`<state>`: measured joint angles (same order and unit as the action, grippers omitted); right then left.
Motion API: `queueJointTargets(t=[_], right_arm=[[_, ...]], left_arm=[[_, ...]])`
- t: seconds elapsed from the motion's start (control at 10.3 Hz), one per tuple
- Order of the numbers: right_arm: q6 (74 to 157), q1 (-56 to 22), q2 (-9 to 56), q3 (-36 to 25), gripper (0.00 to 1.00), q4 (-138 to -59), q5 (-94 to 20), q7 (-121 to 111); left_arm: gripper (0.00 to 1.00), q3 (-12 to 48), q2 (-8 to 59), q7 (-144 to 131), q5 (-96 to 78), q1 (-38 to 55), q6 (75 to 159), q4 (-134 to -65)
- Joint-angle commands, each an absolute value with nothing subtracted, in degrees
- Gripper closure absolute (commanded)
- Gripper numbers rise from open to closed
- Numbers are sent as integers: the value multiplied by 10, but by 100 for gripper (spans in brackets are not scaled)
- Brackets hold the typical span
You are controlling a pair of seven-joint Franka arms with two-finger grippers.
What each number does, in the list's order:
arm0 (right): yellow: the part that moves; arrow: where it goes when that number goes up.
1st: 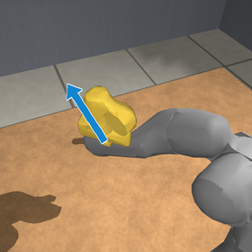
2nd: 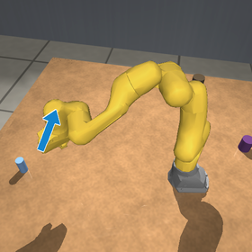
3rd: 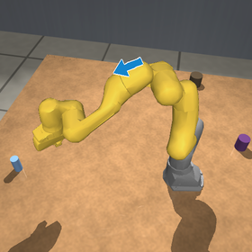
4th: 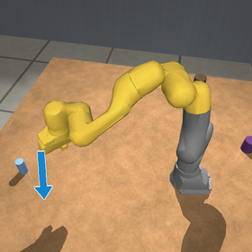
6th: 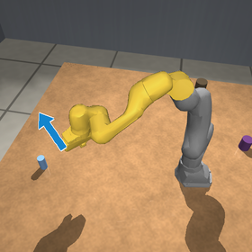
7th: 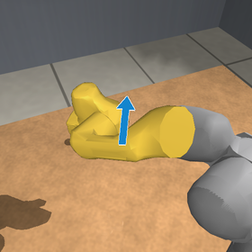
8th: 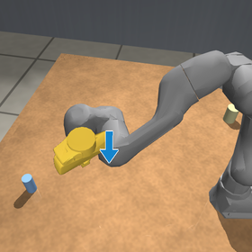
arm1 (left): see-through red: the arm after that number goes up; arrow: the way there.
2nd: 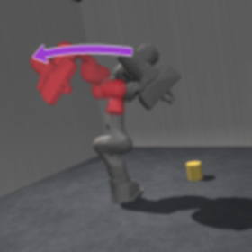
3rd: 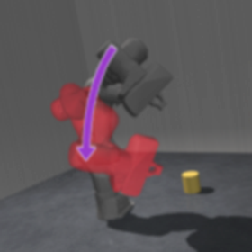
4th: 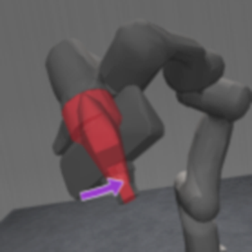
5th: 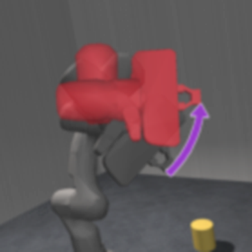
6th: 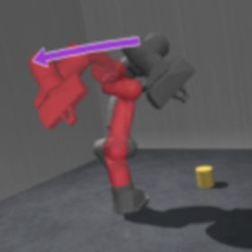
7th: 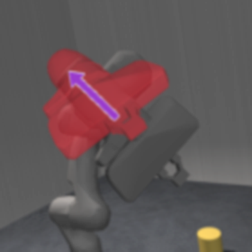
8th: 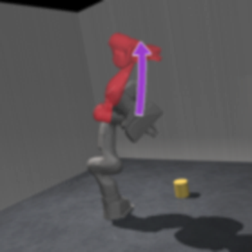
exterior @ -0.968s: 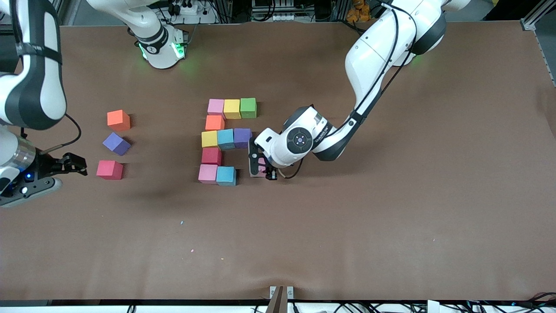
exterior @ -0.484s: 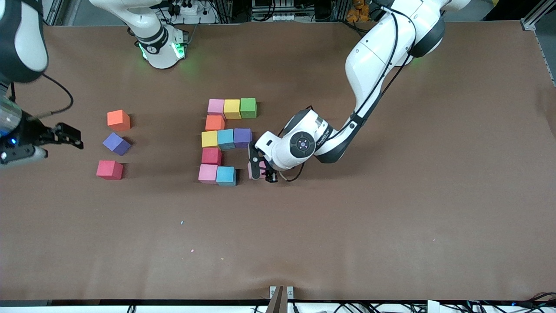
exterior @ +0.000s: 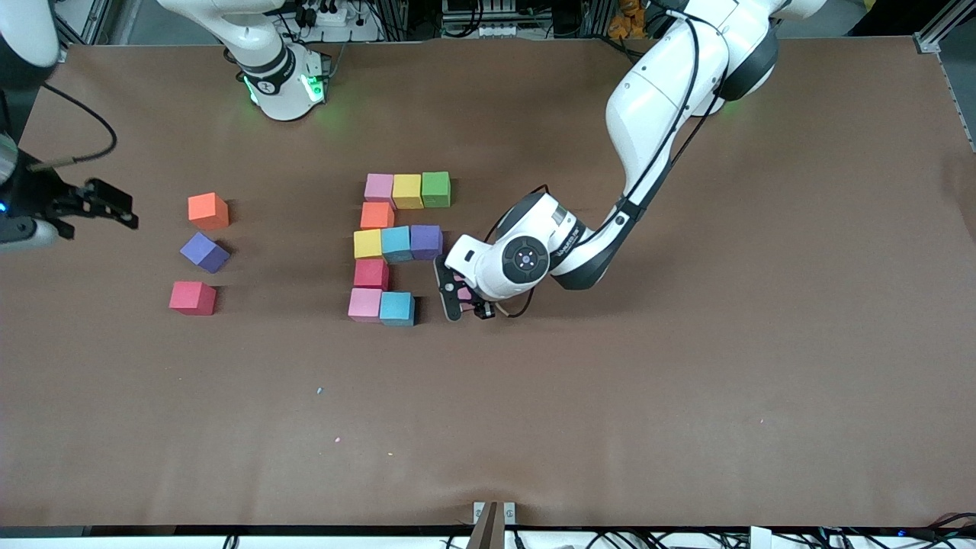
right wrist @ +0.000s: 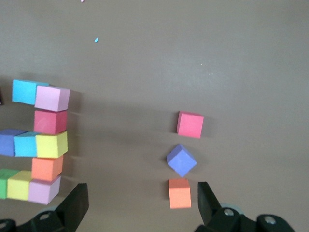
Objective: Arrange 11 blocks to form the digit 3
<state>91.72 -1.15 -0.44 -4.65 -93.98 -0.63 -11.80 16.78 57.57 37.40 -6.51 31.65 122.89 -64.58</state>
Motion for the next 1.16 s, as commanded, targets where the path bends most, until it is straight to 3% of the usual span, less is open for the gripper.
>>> queueJointTargets(t=[0.0,0.29,0.39,1.06], right_arm=[[871,-1,-11,-34,0,-888,-5,-106],[870,12,-14,-43,0,-886,-5,-106],[869,18,-16,-44,0,-887,-6,-106],[876,25,-18,-45,0,-899,-4,-107]], left_arm=[[100,151,563,330,-72,327,1187,-627],[100,146,568,336,-67,338,1186,-612],[100,122,570,377,-68,358,1212,-608],[100,122,607,535,-87,355,1301,-591]])
